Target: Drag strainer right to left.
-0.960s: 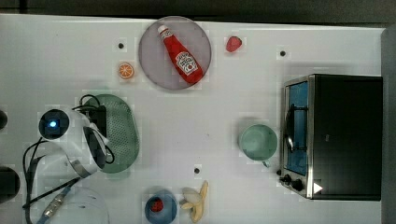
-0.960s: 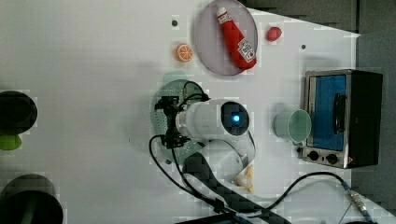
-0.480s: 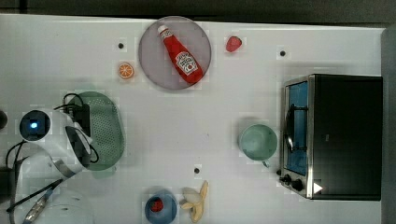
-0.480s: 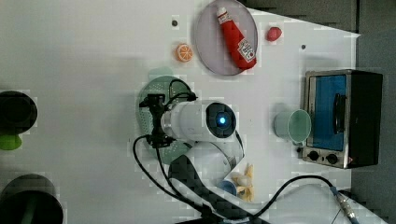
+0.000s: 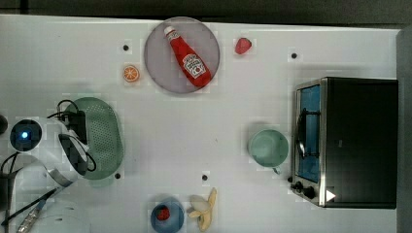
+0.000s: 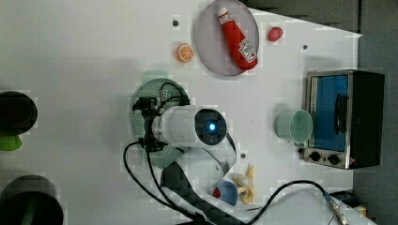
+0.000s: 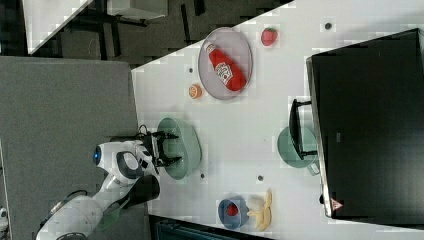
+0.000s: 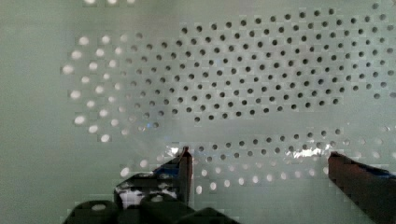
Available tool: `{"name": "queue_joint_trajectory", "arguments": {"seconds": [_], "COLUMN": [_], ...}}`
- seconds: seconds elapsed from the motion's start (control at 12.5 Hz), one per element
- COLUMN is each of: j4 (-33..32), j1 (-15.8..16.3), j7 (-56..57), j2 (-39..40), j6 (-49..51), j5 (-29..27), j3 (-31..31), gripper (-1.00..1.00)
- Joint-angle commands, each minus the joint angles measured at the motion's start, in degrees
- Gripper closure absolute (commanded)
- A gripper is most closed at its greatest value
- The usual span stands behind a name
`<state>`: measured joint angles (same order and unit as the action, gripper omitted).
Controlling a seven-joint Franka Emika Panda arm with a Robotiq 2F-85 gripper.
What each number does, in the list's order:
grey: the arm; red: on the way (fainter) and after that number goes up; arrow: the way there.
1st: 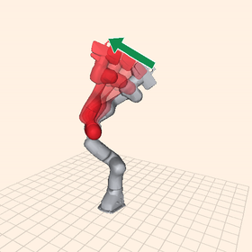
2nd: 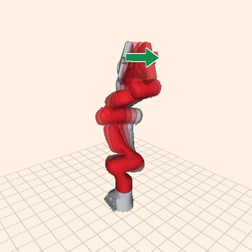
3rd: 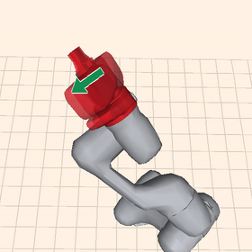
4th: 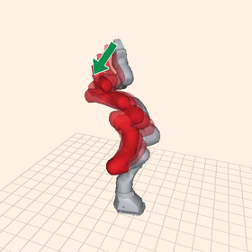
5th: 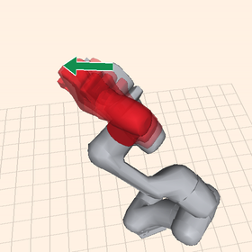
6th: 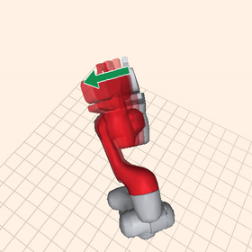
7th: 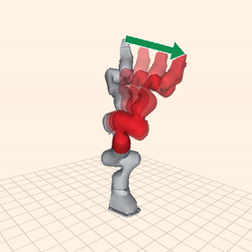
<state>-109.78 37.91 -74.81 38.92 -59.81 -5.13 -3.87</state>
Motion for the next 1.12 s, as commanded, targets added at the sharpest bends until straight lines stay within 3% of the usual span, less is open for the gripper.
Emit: {"name": "queue_joint_trajectory", "arguments": {"seconds": [0.08, 0.32, 0.64, 1.12], "j4": [1.56, 1.16, 0.85, 1.04], "j1": [0.42, 0.38, 0.23, -0.48], "j7": [-5.51, 1.67, 22.15, 43.65], "j2": [-0.38, -4.36, -16.44, -36.25], "j6": [0.54, 5.90, 18.21, 34.17], "j5": [-1.24, 0.15, 0.29, 1.05], "j3": [-0.02, 1.80, 7.00, 20.45], "gripper": [-1.00, -1.00, -1.00, -1.00]}}
